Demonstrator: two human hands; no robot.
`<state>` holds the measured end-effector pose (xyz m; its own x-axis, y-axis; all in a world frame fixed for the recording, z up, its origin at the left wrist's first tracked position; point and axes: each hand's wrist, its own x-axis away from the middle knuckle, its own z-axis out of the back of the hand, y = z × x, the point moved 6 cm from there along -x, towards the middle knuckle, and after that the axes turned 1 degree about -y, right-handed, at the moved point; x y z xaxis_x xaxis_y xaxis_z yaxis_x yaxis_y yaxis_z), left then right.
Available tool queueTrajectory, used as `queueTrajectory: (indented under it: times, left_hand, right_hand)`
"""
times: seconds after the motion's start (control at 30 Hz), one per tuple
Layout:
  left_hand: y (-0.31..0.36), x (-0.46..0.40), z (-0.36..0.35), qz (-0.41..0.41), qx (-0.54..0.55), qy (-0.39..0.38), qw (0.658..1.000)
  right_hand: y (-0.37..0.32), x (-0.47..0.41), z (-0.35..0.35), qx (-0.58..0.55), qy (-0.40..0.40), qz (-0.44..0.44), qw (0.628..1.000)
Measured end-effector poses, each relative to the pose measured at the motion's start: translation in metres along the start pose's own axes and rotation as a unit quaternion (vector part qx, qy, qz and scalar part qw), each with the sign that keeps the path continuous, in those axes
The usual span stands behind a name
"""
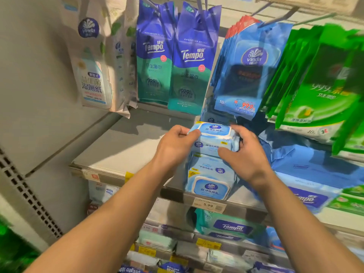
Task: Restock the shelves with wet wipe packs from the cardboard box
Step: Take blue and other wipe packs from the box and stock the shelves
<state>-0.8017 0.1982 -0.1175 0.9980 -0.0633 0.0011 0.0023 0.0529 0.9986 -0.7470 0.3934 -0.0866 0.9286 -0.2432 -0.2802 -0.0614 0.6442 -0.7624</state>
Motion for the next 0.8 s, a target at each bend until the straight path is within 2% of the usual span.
queueTrajectory:
  times: [0.2, 0.5, 0.6, 0.7, 0.73, 0.8]
  left_hand:
    - [0.004, -0.013, -0.016, -0.040, -0.026, -0.013, 0.999]
    - [-0.010, -0.026, -0.032, -0.053, -0.037, -0.048, 0.997]
    - [-0.015, -0.031, -0.035, -0.019, -0.027, -0.063, 0.997]
    - [-0.009, -0.026, -0.035, 0.027, 0.084, -0.071, 0.994]
    - [-0.012, -0.024, -0.036, 0.059, 0.120, -0.075, 0.988]
    - [-0.023, -0.020, -0.040, 0.131, 0.169, -0.098, 0.972]
  right_hand:
    - [0.012, -0.018, -0.005, 0.024, 0.012, -0.048, 0.998]
    - [0.023, -0.034, -0.008, -0.028, 0.058, -0.055, 0.996]
    - [0.021, -0.037, -0.010, -0.016, 0.047, -0.063, 0.997]
    - [0.037, -0.034, -0.014, -0.010, 0.052, -0.108, 0.993]
    - [0.044, -0.028, -0.016, -0.044, 0.054, -0.139, 0.988]
    - [0.059, -0.014, -0.028, -0.219, 0.033, -0.196, 0.955]
